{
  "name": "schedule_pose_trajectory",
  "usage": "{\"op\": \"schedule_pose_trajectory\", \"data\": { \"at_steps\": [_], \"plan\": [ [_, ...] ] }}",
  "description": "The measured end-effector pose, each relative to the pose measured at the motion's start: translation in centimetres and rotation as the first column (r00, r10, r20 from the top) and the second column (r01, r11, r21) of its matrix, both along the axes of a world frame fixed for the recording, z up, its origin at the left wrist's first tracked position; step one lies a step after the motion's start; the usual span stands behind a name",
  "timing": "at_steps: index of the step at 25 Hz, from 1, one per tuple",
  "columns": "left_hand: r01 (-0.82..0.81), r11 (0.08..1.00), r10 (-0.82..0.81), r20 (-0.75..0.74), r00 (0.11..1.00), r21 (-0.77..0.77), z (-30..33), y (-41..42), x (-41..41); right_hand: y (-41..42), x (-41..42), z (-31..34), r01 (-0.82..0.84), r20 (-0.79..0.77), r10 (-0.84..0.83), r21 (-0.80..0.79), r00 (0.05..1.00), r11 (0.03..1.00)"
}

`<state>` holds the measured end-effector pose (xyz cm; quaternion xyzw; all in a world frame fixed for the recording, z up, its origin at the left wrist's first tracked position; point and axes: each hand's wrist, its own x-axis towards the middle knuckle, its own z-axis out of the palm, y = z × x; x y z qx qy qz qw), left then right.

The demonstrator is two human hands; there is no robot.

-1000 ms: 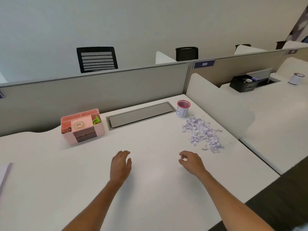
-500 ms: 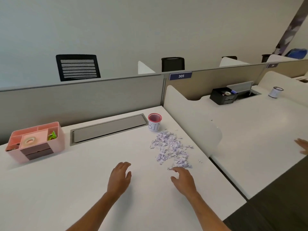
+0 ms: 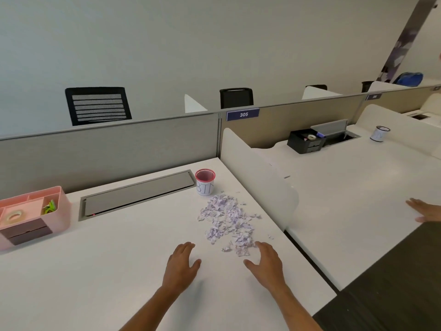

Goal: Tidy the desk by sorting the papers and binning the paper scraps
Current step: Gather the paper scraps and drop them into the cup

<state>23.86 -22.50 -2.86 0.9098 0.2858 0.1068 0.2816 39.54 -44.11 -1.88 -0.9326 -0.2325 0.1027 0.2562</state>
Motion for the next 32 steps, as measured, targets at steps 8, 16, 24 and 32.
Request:
{"op": "schedule_pose_trajectory", "data": {
  "at_steps": [8, 16, 24, 32],
  "plan": [
    [-0.007, 1.000, 0.005, -0.186, 0.983, -0.012, -2.6, -1.4, 3.1, 0.6, 5.8, -3.5, 0.090, 0.053, -0.084, -0.128, 0.995, 0.988],
    [-0.102, 0.995, 0.102, -0.302, 0.948, 0.019, -5.5, -3.5, 9.3, 4.3, 12.5, -5.3, -0.082, 0.133, 0.106, -0.176, 0.985, 0.981],
    [-0.147, 0.984, 0.174, -0.349, 0.921, 0.102, -6.0, -0.8, 12.3, 11.2, 20.3, -5.8, -0.253, 0.098, 0.269, -0.147, 0.958, 0.956],
    [-0.175, 0.984, 0.163, -0.245, 0.956, -0.027, -5.2, 5.1, 16.2, 19.4, 26.1, -5.8, -0.594, 0.011, 0.599, -0.117, 0.801, 0.796]
  ]
}}
